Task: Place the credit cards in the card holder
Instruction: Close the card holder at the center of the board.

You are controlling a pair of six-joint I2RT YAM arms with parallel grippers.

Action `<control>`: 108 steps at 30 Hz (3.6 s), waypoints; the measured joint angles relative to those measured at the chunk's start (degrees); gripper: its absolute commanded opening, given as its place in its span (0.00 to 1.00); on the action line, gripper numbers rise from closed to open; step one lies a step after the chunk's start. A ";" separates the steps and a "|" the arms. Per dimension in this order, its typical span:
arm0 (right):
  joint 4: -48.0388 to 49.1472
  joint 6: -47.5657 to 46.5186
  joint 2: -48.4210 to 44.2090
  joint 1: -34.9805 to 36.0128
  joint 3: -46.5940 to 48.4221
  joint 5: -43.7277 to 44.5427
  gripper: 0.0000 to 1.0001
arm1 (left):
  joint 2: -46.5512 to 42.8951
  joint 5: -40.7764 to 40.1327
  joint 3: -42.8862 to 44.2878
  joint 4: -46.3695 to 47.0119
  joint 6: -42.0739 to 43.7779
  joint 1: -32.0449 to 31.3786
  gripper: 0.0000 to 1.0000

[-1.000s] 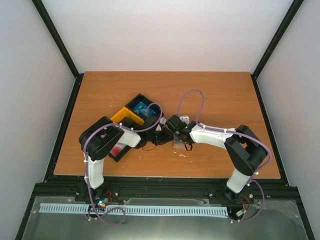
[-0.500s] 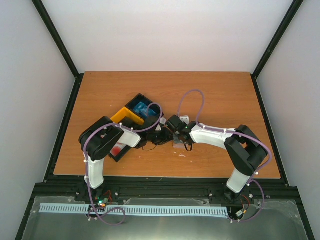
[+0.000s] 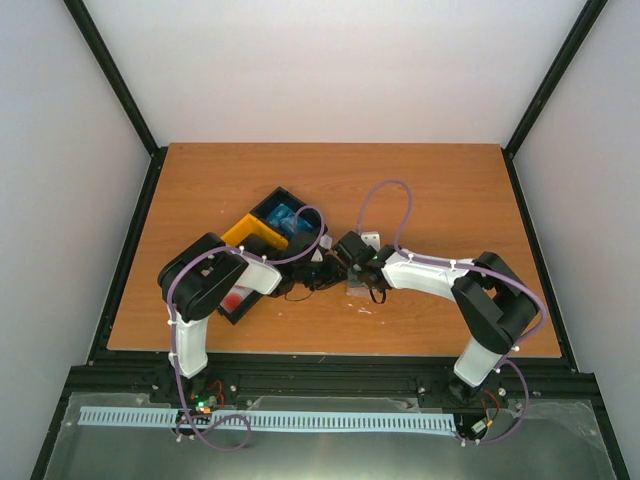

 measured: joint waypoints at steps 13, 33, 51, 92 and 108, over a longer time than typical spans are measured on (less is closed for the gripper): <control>0.42 -0.04 -0.09 0.00 -0.07 -0.24 0.03 | 0.00 0.00 0.00 0.00 0.00 0.00 0.19; 0.46 -0.07 -0.09 -0.04 -0.07 -1.25 0.03 | 0.07 0.02 0.00 0.04 0.00 0.00 0.19; 1.38 0.00 -0.39 -0.04 -0.63 -1.29 0.03 | 0.15 0.13 0.00 0.13 0.02 0.02 0.19; 0.33 0.37 -1.84 -0.02 -0.31 0.42 0.03 | 0.52 0.42 0.07 0.87 0.02 0.07 0.19; 0.42 -0.57 0.02 -0.02 -0.04 -0.85 0.03 | 0.55 0.42 0.07 0.90 0.02 0.07 0.19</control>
